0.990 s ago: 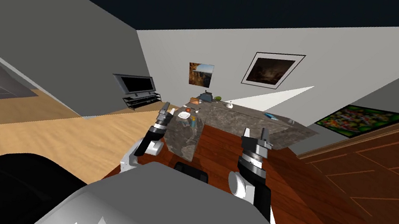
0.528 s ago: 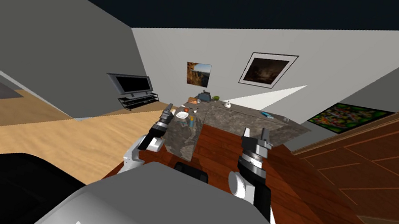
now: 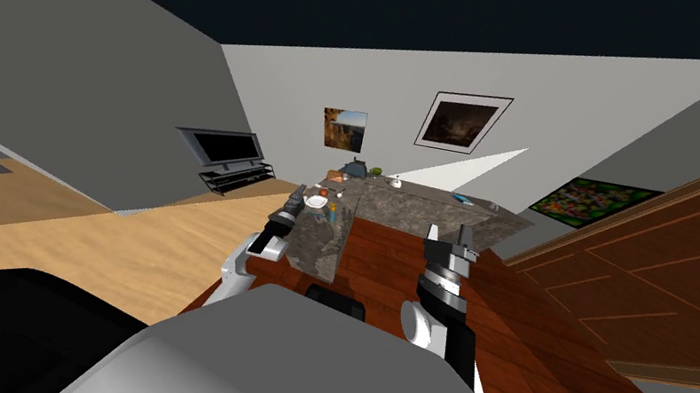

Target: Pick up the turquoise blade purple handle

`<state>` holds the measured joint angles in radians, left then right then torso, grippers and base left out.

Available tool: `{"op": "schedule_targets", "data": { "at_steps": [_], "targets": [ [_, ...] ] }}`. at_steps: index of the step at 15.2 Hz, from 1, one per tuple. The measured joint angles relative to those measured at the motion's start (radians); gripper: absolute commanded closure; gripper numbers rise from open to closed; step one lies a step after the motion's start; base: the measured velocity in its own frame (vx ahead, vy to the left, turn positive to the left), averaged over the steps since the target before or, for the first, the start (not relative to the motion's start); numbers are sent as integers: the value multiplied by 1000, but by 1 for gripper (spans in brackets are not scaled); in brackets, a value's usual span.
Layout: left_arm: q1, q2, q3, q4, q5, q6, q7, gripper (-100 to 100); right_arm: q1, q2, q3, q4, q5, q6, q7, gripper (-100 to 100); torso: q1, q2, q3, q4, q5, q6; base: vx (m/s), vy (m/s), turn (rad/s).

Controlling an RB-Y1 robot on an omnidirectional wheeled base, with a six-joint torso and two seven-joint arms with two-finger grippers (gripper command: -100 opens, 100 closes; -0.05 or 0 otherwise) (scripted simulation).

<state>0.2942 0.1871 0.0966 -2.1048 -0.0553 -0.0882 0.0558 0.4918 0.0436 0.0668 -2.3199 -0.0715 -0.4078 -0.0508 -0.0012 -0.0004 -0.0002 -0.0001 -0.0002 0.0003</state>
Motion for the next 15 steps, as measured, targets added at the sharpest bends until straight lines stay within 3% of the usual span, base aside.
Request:
{"op": "schedule_targets", "data": {
  "at_steps": [15],
  "targets": [
    [-101, 62, 59, 110, 0, 282, -27, -100, 0, 0, 0, 0, 0, 0, 0, 0, 0, 0, 0, 0, 0, 0, 0, -15, -45]
  ]
}}
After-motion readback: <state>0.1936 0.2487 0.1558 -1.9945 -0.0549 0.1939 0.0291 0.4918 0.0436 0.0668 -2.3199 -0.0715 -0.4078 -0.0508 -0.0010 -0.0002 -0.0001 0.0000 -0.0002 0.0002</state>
